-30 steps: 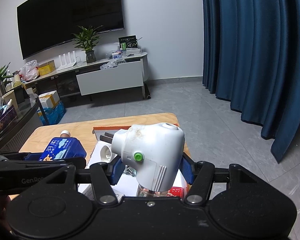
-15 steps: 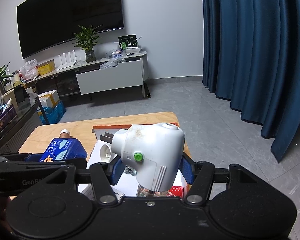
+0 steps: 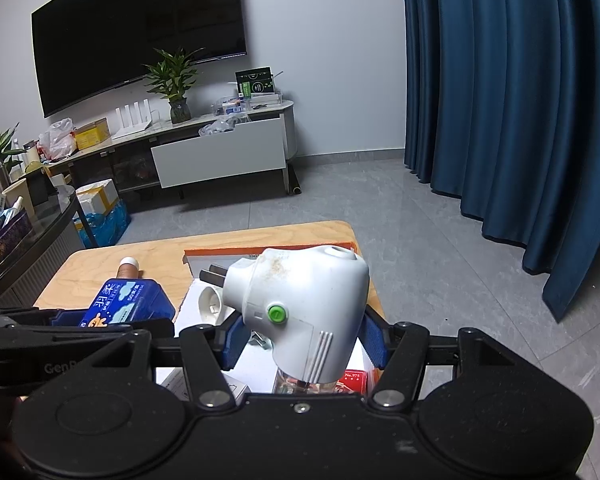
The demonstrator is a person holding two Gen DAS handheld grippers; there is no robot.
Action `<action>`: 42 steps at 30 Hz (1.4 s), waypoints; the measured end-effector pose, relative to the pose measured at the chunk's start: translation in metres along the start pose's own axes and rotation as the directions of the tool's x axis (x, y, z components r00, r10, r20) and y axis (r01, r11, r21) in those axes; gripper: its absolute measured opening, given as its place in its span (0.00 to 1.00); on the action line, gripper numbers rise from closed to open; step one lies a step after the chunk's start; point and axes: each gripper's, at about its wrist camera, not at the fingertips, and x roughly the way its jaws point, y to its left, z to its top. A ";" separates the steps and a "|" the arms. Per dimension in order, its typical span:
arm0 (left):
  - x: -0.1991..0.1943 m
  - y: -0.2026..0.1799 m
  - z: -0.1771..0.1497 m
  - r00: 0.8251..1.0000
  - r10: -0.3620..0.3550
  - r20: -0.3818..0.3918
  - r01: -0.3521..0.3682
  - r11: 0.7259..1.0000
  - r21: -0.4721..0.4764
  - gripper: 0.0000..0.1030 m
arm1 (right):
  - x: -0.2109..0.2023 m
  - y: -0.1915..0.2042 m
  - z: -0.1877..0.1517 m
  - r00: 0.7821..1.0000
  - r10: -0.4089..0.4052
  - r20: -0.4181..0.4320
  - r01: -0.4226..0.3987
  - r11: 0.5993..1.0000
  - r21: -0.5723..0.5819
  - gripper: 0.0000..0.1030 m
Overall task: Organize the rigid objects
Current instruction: 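Hold the blue tin and plug-in freshener above the open box with both tools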
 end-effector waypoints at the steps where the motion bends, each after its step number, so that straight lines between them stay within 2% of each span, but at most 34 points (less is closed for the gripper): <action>1: 0.000 0.000 0.000 1.000 0.000 -0.001 0.000 1.000 0.000 0.62 | 0.000 0.000 0.000 1.000 0.000 0.000 0.000 1.000 0.000 0.68; 25: 0.004 0.004 -0.003 1.000 -0.009 -0.020 0.009 1.000 -0.013 0.62 | 0.010 0.000 -0.003 1.000 0.009 -0.029 -0.009 1.000 0.002 0.68; 42: 0.000 0.001 -0.022 0.997 -0.047 -0.065 0.047 0.999 0.000 0.62 | 0.016 0.000 0.005 0.998 0.025 -0.062 -0.025 1.000 0.004 0.68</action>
